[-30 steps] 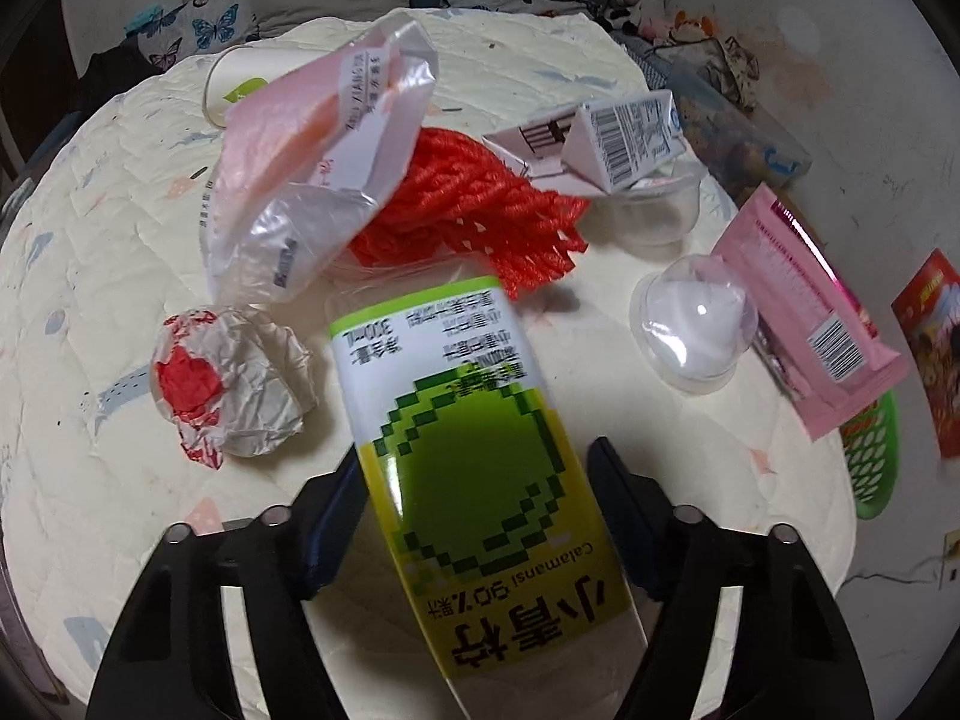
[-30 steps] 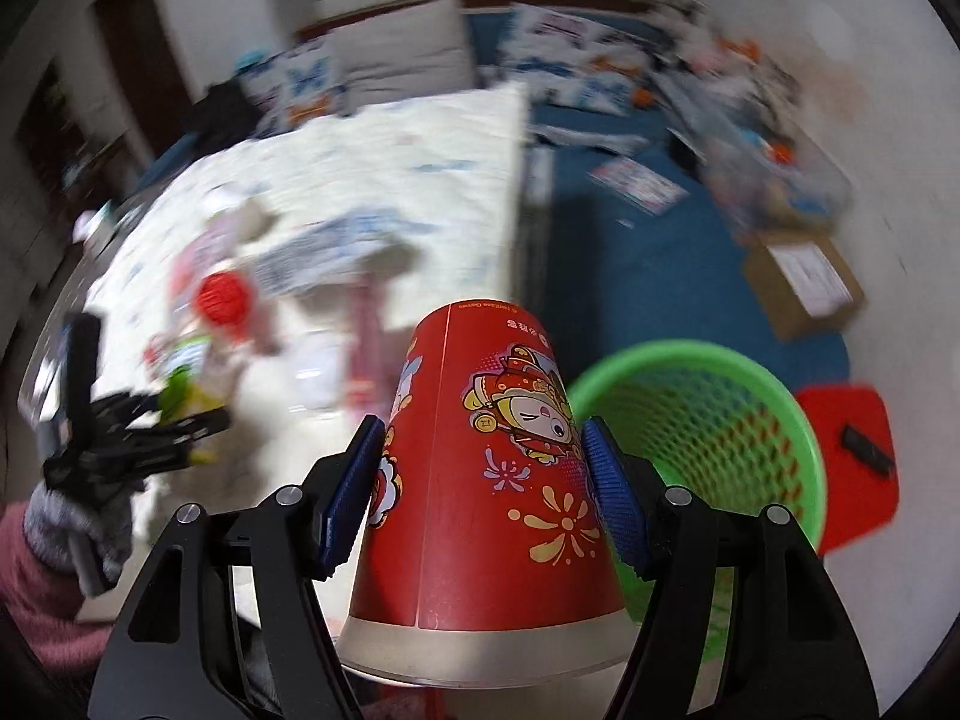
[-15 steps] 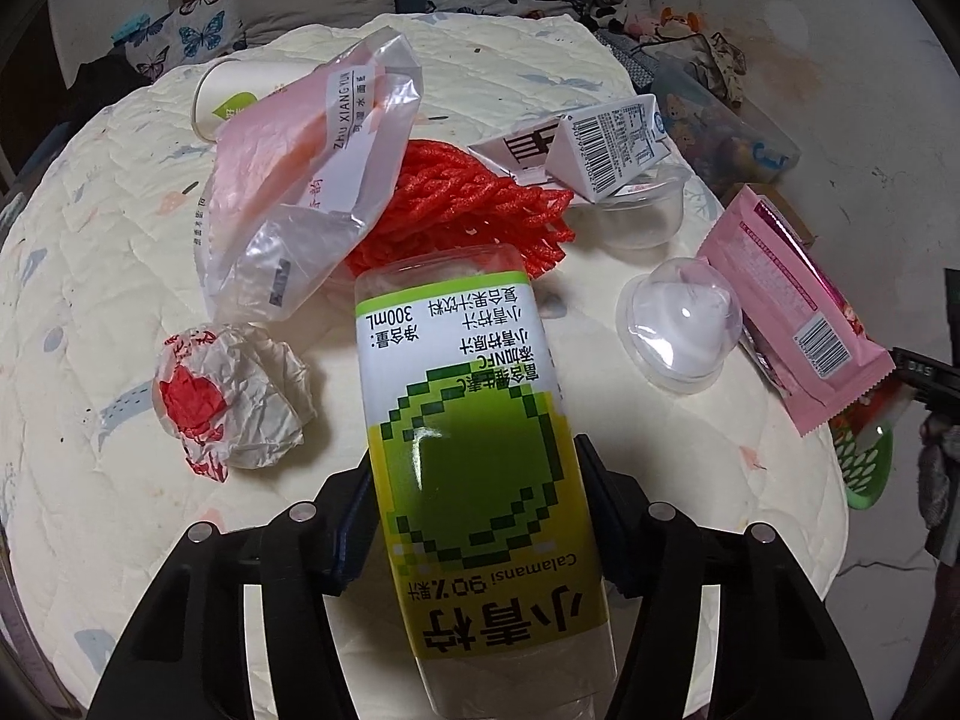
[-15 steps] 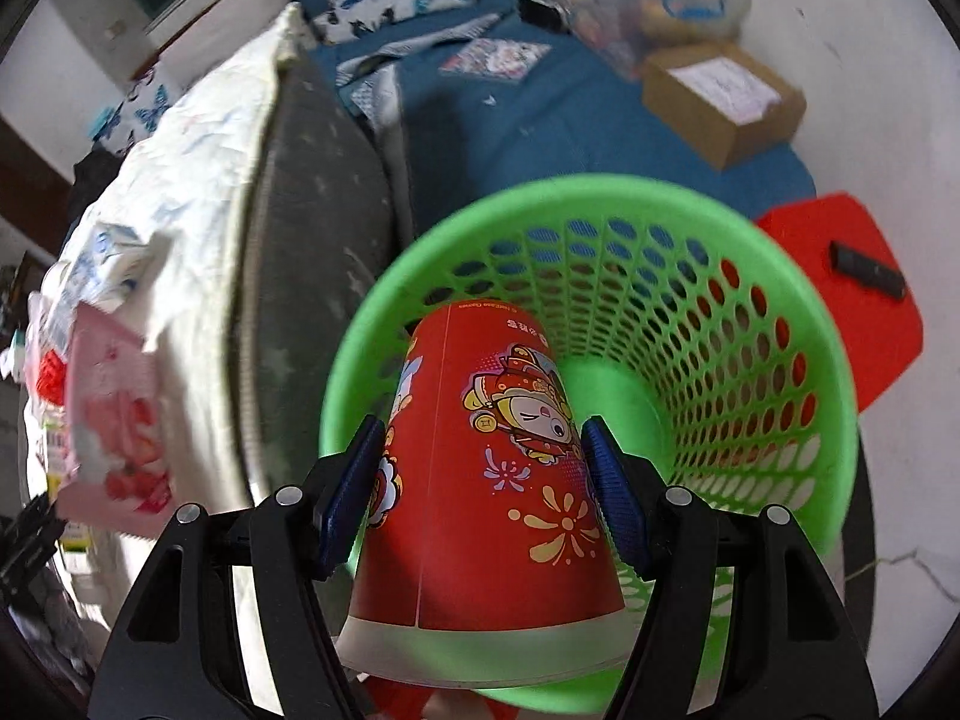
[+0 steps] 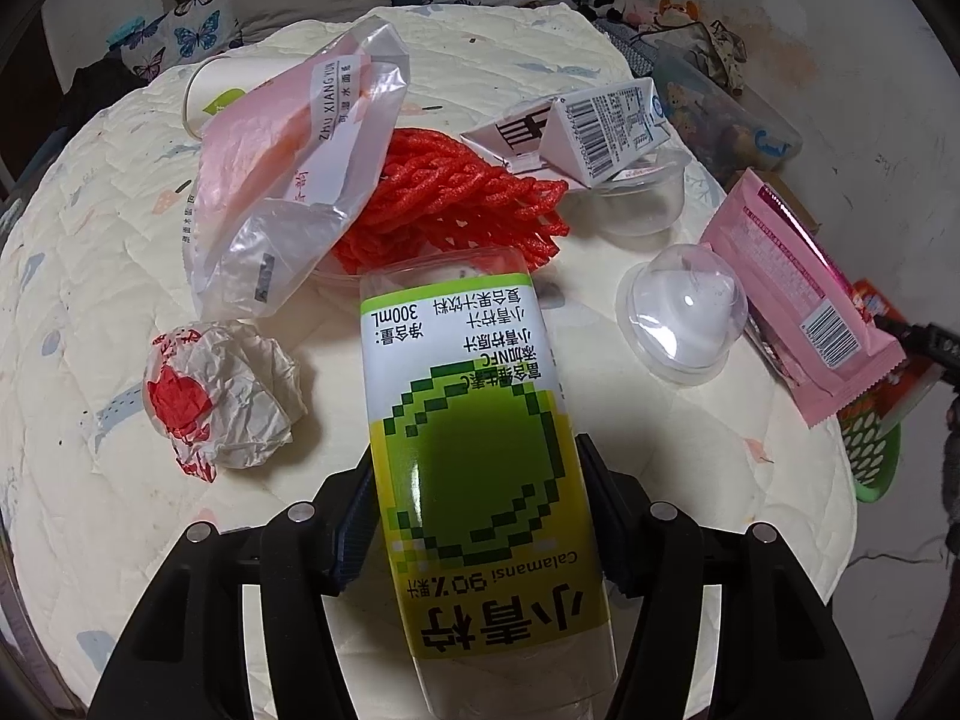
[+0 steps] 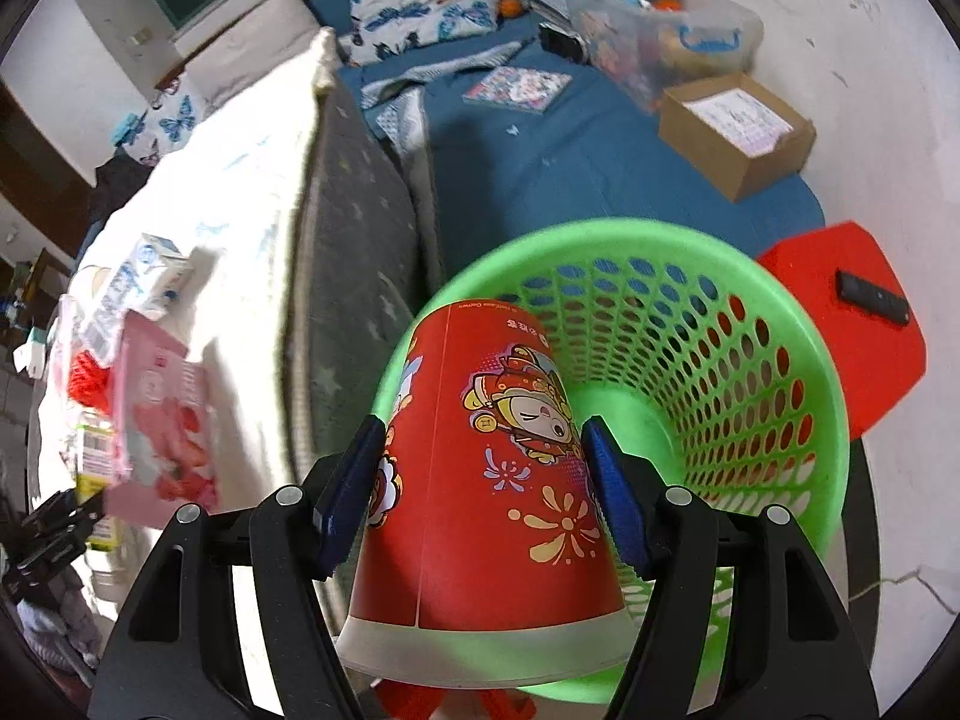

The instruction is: Collect trash

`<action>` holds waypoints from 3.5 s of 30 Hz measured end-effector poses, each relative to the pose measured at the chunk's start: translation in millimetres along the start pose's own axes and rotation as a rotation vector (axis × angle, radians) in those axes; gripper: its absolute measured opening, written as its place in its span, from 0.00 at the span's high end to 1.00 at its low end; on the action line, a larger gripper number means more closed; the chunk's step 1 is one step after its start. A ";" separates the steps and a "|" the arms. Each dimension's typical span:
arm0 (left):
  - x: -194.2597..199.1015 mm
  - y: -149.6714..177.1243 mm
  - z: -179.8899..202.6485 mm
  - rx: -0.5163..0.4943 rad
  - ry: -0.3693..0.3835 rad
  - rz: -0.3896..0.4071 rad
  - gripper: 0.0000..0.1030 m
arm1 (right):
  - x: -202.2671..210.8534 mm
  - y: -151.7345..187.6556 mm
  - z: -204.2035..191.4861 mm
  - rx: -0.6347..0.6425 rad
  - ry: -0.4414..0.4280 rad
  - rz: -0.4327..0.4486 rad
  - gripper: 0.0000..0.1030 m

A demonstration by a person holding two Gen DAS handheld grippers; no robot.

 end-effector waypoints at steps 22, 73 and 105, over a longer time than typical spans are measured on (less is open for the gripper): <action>42.9 3.6 -25.6 0.040 0.085 0.086 0.46 | 87.4 -24.0 -127.7 0.251 -0.186 0.246 0.35; 83.5 20.7 -61.6 0.068 0.177 0.176 0.49 | -10.6 -1.2 -230.5 0.222 -0.360 0.406 0.34; 85.3 24.5 -64.6 0.035 0.206 0.177 0.49 | -70.9 -73.5 -247.3 0.332 -0.362 -0.125 0.39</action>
Point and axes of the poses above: each gripper's, at about its wrist camera, not at the fingertips, and x roughly against the way its jaws point, z to its right, y to its underside, the point moved 1 cm from there along -x, roughly the way its jaws point, and after that the axes turned 10 degrees about x, right-handed, at the moved point
